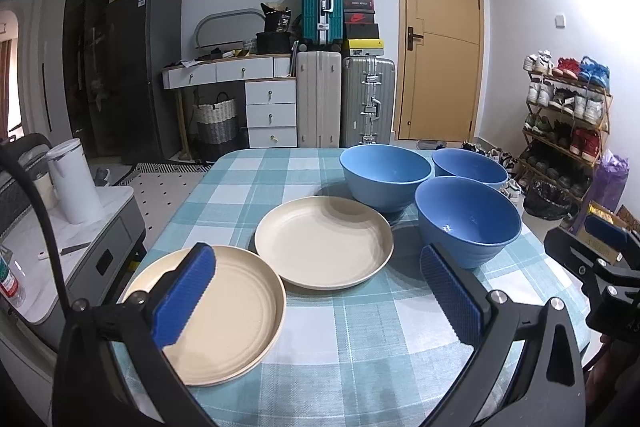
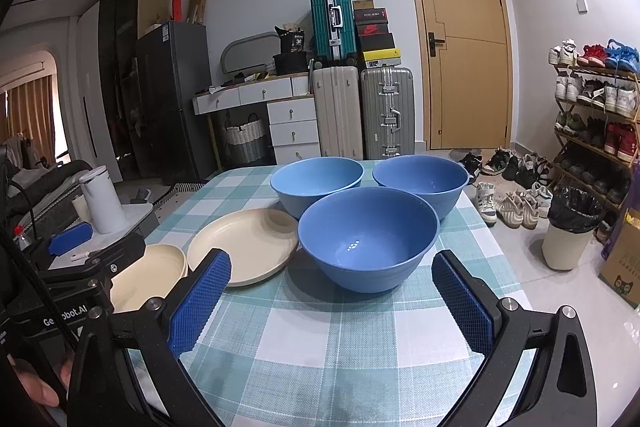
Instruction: Organize plates and bowls
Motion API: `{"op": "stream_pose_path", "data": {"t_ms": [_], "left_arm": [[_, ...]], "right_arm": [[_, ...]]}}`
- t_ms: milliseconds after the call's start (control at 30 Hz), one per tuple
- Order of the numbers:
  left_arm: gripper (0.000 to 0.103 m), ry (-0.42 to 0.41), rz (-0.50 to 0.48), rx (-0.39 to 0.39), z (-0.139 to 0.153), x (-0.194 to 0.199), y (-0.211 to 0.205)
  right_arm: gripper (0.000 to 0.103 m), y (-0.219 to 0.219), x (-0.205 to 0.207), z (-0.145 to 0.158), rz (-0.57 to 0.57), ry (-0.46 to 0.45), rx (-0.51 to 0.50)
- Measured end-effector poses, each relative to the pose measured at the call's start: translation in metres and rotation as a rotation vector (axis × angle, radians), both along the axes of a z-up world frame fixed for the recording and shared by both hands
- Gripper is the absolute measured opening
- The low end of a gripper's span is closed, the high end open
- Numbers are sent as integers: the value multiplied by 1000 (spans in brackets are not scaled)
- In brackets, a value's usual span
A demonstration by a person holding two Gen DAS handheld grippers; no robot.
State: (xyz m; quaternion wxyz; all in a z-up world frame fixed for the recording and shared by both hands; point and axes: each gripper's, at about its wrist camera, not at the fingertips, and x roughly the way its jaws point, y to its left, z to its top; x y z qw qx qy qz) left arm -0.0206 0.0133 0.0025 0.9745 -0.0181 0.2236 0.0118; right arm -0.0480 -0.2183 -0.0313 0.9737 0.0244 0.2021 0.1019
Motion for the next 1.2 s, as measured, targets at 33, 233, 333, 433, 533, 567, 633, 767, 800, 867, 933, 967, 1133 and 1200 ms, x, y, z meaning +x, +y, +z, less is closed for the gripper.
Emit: {"op": "stream_pose_path", "data": {"t_ms": [33, 233, 333, 433, 533, 567, 633, 767, 800, 867, 933, 967, 1133, 1200], "left_arm": [[103, 2, 1, -8, 1, 1, 3], [103, 23, 10, -19, 10, 10, 19], [103, 39, 4, -39, 18, 13, 30], [103, 61, -9, -29, 33, 20, 38], [103, 89, -34, -3, 54, 32, 45], [103, 92, -37, 2, 59, 34, 47], [103, 94, -42, 12, 73, 42, 53], [103, 124, -61, 18, 90, 60, 63], [103, 138, -62, 10, 91, 67, 67], [103, 178, -81, -14, 89, 82, 72], [103, 211, -82, -28, 85, 95, 77], [103, 231, -83, -37, 82, 103, 80], [103, 375, -92, -51, 52, 155, 99], [103, 447, -99, -78, 38, 174, 104]], "right_arm": [[102, 0, 0, 0, 2, -1, 0], [102, 6, -5, 6, 10, -22, 8], [102, 13, -16, 12, 15, -43, 33], [102, 24, -20, 17, 16, -18, 72], [102, 38, -15, 22, 14, 56, 125], [102, 43, -12, 24, 12, 87, 155], [102, 49, -6, 26, 16, 153, 237], [102, 58, 3, 24, 8, 264, 420], [102, 60, 4, 24, 3, 274, 449], [102, 63, 7, 20, -21, 290, 506], [102, 66, 12, 15, -52, 316, 543], [102, 67, 15, 10, -60, 329, 564], [102, 78, 35, -18, -121, 374, 587], [102, 83, 44, -30, -132, 406, 596]]}}
